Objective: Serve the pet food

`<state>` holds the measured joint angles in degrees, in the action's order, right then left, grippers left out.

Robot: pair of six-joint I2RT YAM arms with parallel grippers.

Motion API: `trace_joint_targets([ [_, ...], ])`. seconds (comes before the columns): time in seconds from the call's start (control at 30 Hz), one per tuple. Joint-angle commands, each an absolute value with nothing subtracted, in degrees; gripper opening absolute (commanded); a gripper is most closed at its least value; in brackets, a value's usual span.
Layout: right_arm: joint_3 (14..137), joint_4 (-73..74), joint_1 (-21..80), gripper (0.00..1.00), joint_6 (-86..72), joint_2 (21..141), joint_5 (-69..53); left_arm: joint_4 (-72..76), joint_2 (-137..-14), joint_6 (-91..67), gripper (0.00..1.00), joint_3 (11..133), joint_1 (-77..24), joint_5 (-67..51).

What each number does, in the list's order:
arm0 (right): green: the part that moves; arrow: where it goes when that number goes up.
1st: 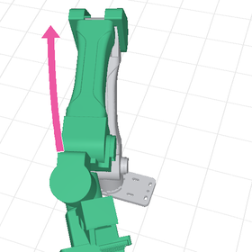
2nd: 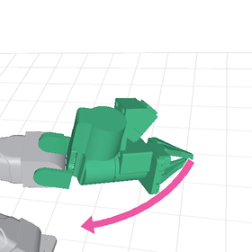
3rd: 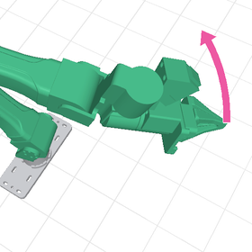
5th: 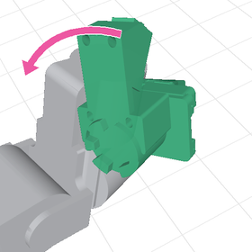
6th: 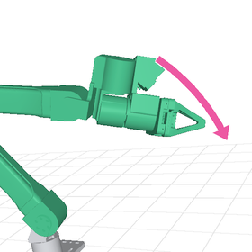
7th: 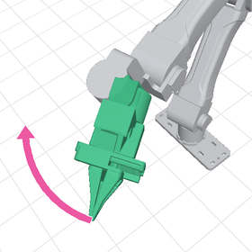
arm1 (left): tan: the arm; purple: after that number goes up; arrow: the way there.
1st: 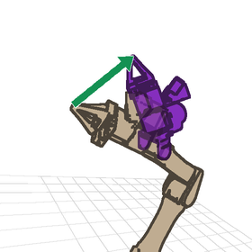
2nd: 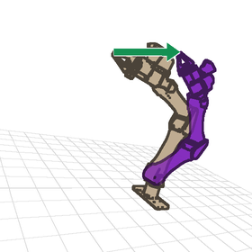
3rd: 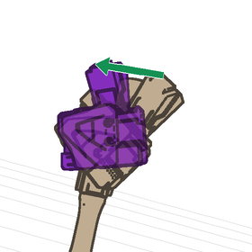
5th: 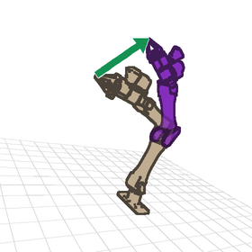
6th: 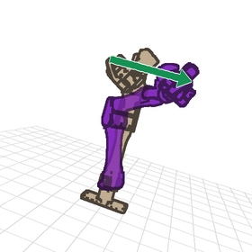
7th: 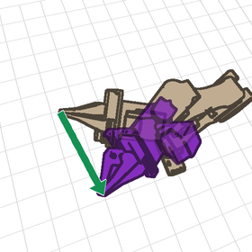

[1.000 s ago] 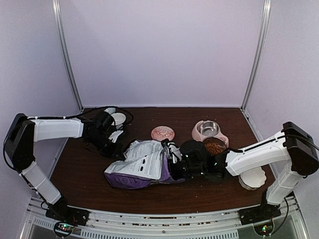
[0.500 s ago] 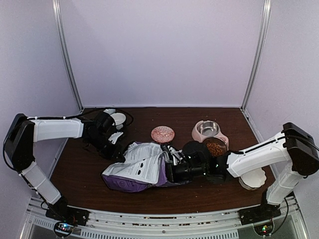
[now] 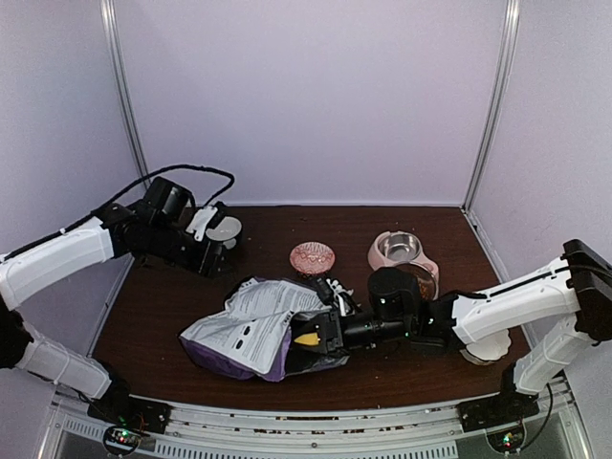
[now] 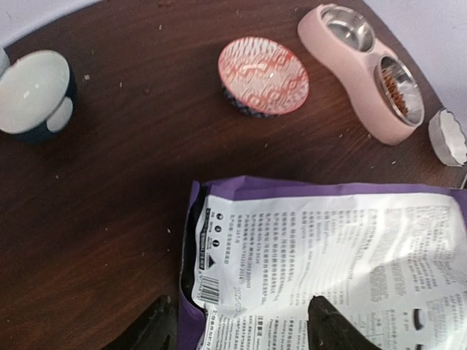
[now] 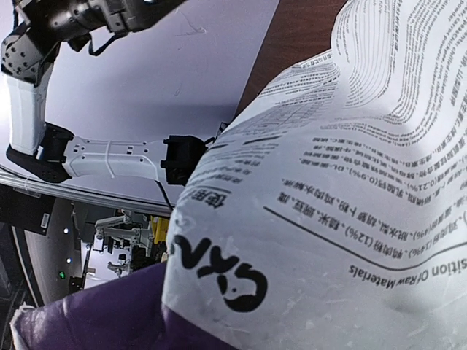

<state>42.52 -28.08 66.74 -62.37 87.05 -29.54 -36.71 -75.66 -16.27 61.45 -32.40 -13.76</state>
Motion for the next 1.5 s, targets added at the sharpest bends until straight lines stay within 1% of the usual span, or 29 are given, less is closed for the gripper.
trace_joint_targets([
  [0.0,41.8,-36.83,66.65,0.12,-67.79,83.11,-31.43,-39.08,-70.07,-15.14,0.65,67.62,-36.03,-12.72],
  [0.13,40.48,-38.2,65.65,0.13,-70.0,81.17,-29.58,-44.18,-68.47,-14.94,0.65,73.67,-43.66,-12.62],
  [0.23,40.32,-37.45,65.4,0.13,-70.14,79.44,-28.44,-46.43,-69.47,-15.38,0.66,76.97,-50.5,-13.13],
  [0.37,40.37,-35.62,65.24,0.13,-69.37,77.38,-27.24,-46.96,-71.96,-16.68,0.68,78.92,-55.96,-16.38],
  [0.6,39.4,-33.92,65.14,0.13,-68.66,74.45,-25.48,-47.17,-76.51,-16.5,0.72,81.45,-62.13,-18.19],
  [0.7,39.02,-33.41,65.13,0.13,-68.23,73.63,-25.08,-48.91,-78.24,-15.85,0.73,82.54,-63.11,-14.56],
  [0.77,38.72,-33.56,65.14,0.13,-68.36,73.29,-24.97,-50.83,-79.22,-15.13,0.71,83.39,-63.59,-11.04],
  [0.8,38.56,-33.62,65.15,0.13,-68.52,73.16,-24.92,-51.38,-79.49,-14.9,0.68,83.55,-63.77,-9.77],
  [0.83,38.42,-33.91,65.13,0.13,-68.62,72.99,-24.88,-51.56,-79.53,-14.78,0.62,83.54,-63.87,-8.97],
  [0.9,37.92,-34.53,65.13,0.13,-69.07,72.51,-24.79,-51.59,-79.26,-14.97,0.42,83.41,-63.9,-7.91],
  [1.03,36.8,-35.33,64.99,0.13,-70.26,71.61,-24.31,-51.09,-78.27,-15.25,0.06,83.17,-63.9,-5.65],
  [1.07,36.29,-36.12,64.85,0.13,-70.9,71.36,-24.26,-50.55,-77.82,-15.28,0.02,82.84,-63.9,-5.16],
  [1.1,35.72,-36.9,64.76,0.13,-71.67,71.18,-24.26,-50.02,-77.35,-15.29,0.0,82.4,-63.9,-4.78],
  [1.47,30.02,-41.74,63.15,0.13,-76.58,66.92,-22.99,-44.63,-71.43,-16.71,0.0,79.68,-63.9,4.6],
])
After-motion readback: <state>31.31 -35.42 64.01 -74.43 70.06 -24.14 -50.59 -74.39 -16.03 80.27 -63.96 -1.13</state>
